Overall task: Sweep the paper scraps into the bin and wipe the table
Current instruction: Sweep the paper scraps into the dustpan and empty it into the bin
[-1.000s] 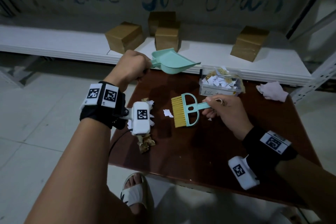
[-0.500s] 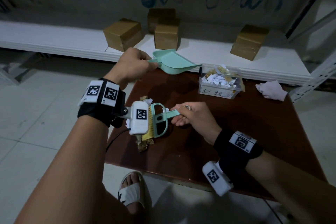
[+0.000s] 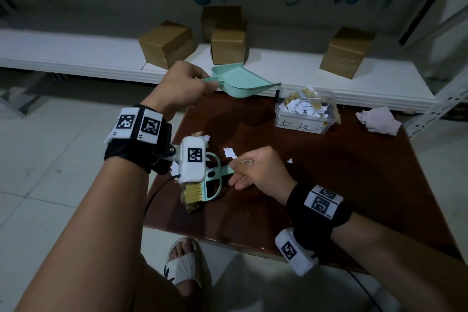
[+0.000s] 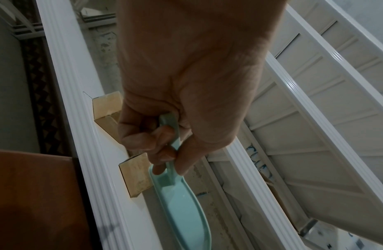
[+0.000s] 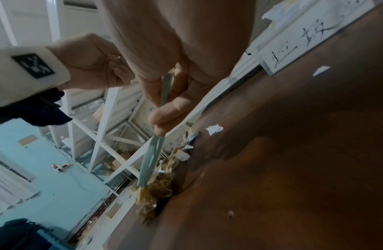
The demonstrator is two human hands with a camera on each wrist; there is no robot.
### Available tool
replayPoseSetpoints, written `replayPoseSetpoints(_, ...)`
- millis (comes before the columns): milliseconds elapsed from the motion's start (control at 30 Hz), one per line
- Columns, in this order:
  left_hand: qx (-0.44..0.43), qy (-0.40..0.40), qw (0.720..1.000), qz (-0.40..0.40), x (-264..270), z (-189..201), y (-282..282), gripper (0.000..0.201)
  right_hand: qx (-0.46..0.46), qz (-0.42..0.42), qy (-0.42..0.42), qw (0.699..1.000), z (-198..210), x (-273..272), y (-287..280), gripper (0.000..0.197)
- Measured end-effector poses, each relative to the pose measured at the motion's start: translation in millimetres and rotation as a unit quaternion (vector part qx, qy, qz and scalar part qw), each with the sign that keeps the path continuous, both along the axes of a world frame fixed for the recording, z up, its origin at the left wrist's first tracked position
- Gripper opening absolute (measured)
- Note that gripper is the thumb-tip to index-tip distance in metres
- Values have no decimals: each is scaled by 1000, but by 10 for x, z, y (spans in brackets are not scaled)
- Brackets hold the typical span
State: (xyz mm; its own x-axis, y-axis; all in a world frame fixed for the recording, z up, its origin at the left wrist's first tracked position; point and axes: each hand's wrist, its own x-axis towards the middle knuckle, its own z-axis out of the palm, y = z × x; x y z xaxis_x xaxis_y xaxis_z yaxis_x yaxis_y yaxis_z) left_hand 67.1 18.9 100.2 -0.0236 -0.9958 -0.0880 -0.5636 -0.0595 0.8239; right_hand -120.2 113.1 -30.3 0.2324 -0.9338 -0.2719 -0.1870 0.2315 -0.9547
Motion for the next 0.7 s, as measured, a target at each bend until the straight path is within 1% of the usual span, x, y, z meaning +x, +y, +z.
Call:
replayPoseSetpoints(300, 4, 4, 1000, 0, -42, -19, -17, 16, -66, -40, 120, 990, 192, -311, -145, 12)
replayPoseSetpoints(567, 4, -3, 1000, 3, -48, -45, -44, 16, -88, -84, 184, 975, 405, -747, -315, 17)
replayPoseSetpoints(700, 8, -5, 1000, 1, -91, -50, -60, 16, -154, -125, 198, 960, 485, -891, -371, 22)
